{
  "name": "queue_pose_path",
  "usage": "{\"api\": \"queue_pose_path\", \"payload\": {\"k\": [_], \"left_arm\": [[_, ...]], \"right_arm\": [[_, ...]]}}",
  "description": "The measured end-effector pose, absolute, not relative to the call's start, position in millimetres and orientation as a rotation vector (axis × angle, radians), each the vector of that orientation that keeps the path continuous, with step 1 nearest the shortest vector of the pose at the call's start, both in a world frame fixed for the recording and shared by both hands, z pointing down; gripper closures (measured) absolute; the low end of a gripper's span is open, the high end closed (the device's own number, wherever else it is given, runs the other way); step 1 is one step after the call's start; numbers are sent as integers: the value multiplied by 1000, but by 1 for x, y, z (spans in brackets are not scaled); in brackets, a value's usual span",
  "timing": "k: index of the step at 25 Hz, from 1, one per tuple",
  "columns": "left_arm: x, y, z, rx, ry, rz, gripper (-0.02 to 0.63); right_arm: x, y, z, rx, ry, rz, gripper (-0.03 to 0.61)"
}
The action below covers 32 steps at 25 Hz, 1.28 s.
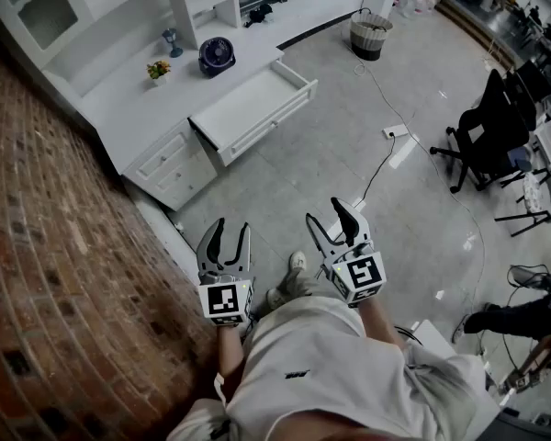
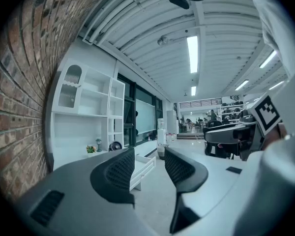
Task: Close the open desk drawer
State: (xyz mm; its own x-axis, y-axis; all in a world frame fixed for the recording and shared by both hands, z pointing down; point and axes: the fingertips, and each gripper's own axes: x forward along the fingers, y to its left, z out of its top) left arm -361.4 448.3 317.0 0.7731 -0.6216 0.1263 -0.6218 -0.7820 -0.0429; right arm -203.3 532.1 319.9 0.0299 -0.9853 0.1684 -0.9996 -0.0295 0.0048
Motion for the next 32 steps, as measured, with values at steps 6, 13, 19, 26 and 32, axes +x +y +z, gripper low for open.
{"api": "queue_pose_path", "payload": {"k": [6,13,19,26,32], "left_arm": [[-328,430,331,2957,-1021,242,410],[-279,395,343,2953,-1010,300,410],[-233,376,333,2972,-1021,319,410],[-203,364,331,2980,-1043,339,410],[-187,348,333,2978,-1027,348,410]], "right_arm": [[-181,505,313,2182,-2114,204,337],[-132,462,325,2171,-2088,170,337],[-93,441,325,2169,-2132,192,337],[-65,424,323,2166,-2173,227,337],[-48,411,325,2180,-2153,239,338]]}}
